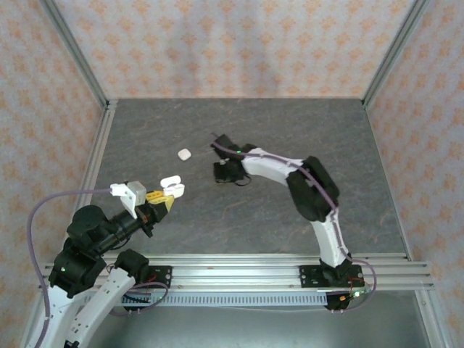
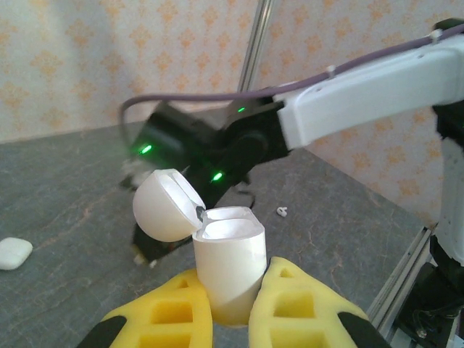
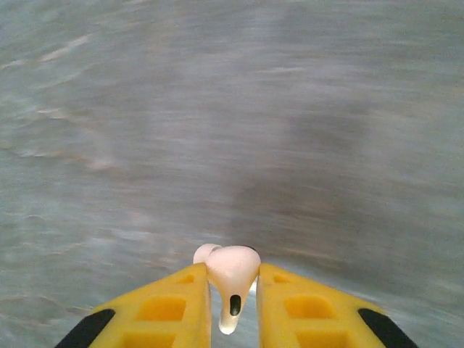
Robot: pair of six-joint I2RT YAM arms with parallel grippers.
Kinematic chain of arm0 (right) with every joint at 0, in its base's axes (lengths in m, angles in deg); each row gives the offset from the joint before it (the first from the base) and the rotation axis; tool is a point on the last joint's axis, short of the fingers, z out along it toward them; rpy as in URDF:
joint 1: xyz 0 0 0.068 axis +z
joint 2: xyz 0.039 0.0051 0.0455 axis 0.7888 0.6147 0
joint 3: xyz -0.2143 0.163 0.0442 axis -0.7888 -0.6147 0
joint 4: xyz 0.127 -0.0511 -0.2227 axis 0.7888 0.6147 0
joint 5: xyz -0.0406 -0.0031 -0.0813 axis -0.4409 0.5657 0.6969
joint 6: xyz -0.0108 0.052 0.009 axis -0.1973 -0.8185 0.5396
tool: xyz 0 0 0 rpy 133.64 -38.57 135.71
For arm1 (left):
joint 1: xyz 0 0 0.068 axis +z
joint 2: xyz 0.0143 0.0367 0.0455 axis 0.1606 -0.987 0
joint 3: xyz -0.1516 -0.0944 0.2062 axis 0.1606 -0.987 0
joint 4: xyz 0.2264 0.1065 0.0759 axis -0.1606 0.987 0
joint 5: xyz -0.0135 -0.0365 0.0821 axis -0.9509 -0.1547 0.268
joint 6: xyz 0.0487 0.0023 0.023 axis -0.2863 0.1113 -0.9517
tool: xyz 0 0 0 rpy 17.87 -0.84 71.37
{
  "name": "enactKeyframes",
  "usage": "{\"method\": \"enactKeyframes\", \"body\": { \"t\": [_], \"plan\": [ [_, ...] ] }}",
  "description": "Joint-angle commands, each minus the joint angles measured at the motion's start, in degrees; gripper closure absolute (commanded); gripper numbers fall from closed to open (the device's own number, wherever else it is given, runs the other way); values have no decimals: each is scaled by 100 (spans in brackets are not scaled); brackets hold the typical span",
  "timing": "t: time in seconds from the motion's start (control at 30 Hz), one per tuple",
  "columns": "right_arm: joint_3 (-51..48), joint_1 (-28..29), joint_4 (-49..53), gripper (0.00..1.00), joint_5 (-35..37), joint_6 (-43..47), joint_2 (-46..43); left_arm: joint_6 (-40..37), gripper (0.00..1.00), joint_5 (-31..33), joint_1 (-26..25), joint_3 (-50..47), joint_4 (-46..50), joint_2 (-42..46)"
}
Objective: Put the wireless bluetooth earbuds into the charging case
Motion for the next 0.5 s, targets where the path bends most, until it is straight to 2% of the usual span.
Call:
{"method": "enactKeyframes", "body": {
  "t": [0.0, 0.2, 0.37, 0.47],
  "plan": [
    [-931, -303, -365, 79, 23, -333, -807, 120, 100, -69, -8, -150, -367, 62],
    [-2125, -646, -368, 77, 103, -385, -1578, 162, 100, -162, -3, -231, -606, -112],
    [-2313, -644, -294, 71, 11, -473, -1663, 188, 100, -220, -13, -204, -668, -267],
    [-2235, -649, -133, 63, 34, -501, -1708, 197, 100, -228, -6, -177, -639, -282]
  ]
}}
